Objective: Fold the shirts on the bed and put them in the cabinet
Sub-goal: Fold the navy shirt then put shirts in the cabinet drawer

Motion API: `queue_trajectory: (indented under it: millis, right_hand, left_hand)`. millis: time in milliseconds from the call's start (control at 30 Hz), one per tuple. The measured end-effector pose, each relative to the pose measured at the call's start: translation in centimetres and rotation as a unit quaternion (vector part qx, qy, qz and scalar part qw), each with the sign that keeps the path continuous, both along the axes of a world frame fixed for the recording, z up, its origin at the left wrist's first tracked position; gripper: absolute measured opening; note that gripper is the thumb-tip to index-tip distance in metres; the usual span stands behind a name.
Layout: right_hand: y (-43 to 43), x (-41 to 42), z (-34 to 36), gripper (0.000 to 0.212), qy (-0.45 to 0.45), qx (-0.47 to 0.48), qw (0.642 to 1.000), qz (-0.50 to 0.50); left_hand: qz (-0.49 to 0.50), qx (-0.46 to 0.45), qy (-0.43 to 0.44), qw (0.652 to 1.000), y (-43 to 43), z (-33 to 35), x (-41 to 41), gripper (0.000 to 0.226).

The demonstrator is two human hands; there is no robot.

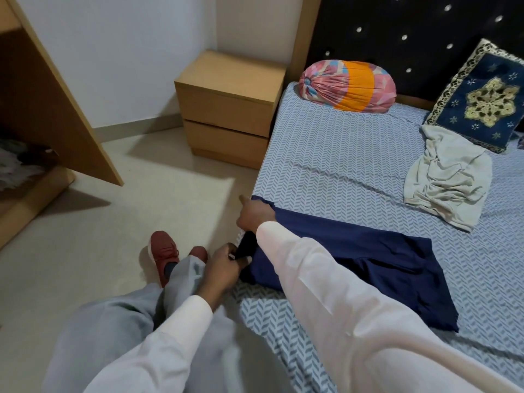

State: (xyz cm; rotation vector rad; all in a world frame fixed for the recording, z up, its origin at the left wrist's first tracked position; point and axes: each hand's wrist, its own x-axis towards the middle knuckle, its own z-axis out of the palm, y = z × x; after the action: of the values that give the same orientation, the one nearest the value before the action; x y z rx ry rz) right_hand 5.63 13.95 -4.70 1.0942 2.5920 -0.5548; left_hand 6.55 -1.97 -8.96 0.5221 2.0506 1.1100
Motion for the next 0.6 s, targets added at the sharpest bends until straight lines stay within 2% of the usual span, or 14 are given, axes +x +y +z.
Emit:
queue_trajectory:
  millis: [167,300,333,433,467,533,600]
  right_hand:
    - [-1.4,-2.8,1.0,0.032,0.065,-0.062,0.996,-0.004]
    - [0.2,1.9,0.9,0.024,0.187,-0.159,0.967,-0.073]
    - [0.9,3.5,0.5,0.03,0.205,-0.185,0.957,-0.089]
    - [2.8,8.8,-0.9,0.076,0.233,-0.237,0.934,-0.129]
    - [3.6,10.5,-1.5,0.085,0.253,-0.256,0.921,-0.15]
    - [4.9,13.7,-2.5,0.092,0.286,-0.281,0.897,-0.186]
    - [6.1,16.6,-3.0,0.095,0.304,-0.295,0.88,-0.215]
  left_hand:
    - [0.033,0.025,0.144,0.989,-2.4,3.6,-2.7,0.035]
    - [-0.003,0.034,0.175,0.984,-1.3,4.2,-0.2,0.024]
    - [-0.019,0.045,0.174,0.984,-0.7,4.0,0.8,0.023]
    - [-0.07,0.064,0.151,0.984,1.2,3.0,4.1,0.022]
    - [-0.091,0.066,0.143,0.983,1.9,2.7,5.2,0.021]
    - [-0.144,0.073,0.155,0.975,3.0,2.2,7.1,0.022]
    - [-0.194,0.057,0.208,0.957,3.7,1.6,8.3,0.029]
